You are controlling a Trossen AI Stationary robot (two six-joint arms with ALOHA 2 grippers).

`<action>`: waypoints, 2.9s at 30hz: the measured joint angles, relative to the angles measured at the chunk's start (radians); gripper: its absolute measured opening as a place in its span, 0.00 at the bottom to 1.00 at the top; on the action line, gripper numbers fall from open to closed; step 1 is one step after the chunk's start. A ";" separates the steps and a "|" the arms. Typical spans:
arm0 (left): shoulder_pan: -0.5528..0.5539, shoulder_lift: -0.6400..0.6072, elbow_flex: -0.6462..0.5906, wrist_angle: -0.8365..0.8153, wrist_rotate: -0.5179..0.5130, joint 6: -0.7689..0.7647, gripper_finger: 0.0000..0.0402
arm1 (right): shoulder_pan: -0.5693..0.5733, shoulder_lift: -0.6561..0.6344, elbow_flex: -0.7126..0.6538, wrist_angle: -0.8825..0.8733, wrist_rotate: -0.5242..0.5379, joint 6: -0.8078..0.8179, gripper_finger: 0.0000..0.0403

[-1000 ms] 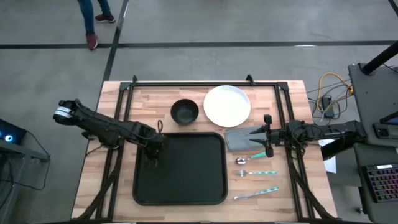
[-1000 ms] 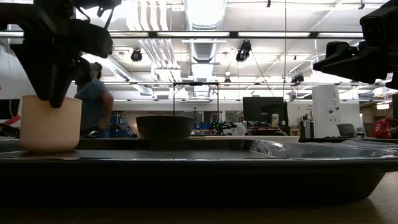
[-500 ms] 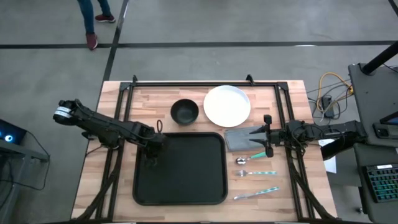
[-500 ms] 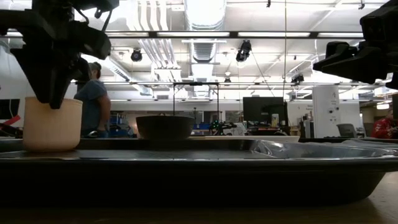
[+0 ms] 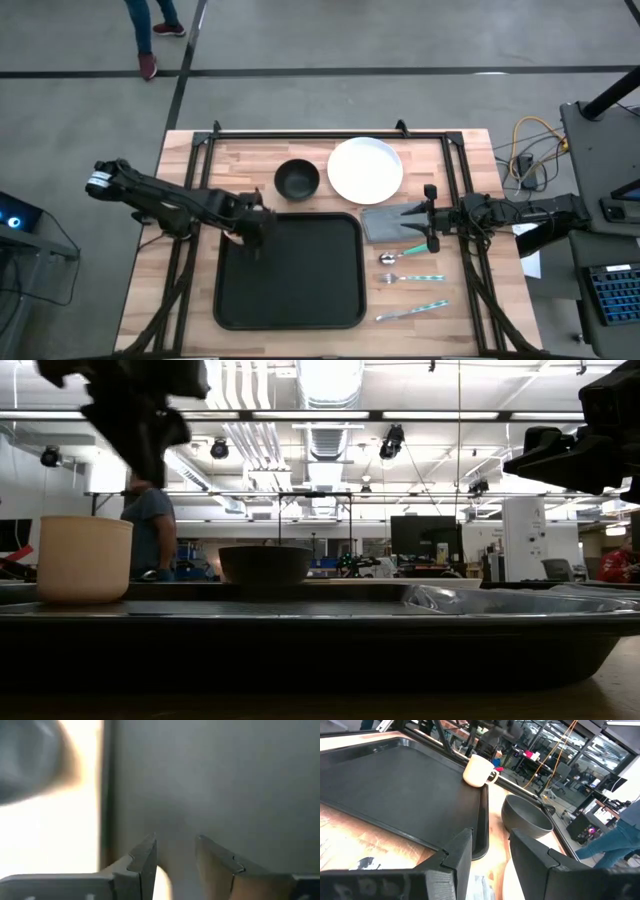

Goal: Set up tray
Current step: Put the white plate to the bottom right of the orange cup on the black tray

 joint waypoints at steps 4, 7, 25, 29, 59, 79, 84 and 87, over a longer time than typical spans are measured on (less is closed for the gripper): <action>0.001 0.000 0.034 0.000 -0.104 0.081 0.28 | 0.000 0.000 0.000 0.000 0.000 0.000 0.31; 0.011 0.000 0.044 0.005 -0.124 0.132 0.28 | 0.000 0.000 0.000 0.000 0.000 0.000 0.30; 0.301 0.000 0.014 0.223 -0.114 0.425 0.28 | 0.000 0.000 0.000 0.000 0.000 0.000 0.30; 0.322 0.009 -0.006 0.272 -0.092 0.475 0.28 | 0.000 0.000 0.000 0.000 0.000 0.000 0.30; 0.363 0.342 0.032 0.408 -0.067 0.540 0.28 | 0.000 0.006 0.000 0.000 0.000 0.000 0.31; 0.382 0.347 0.025 0.444 -0.068 0.525 0.28 | 0.000 0.006 0.000 0.000 0.000 0.000 0.30; 0.382 0.356 0.018 0.459 -0.067 0.524 0.28 | 0.000 0.006 0.000 0.000 0.000 0.000 0.30; 0.382 0.362 0.016 0.465 -0.067 0.521 0.28 | 0.000 0.006 0.000 0.000 0.000 0.000 0.30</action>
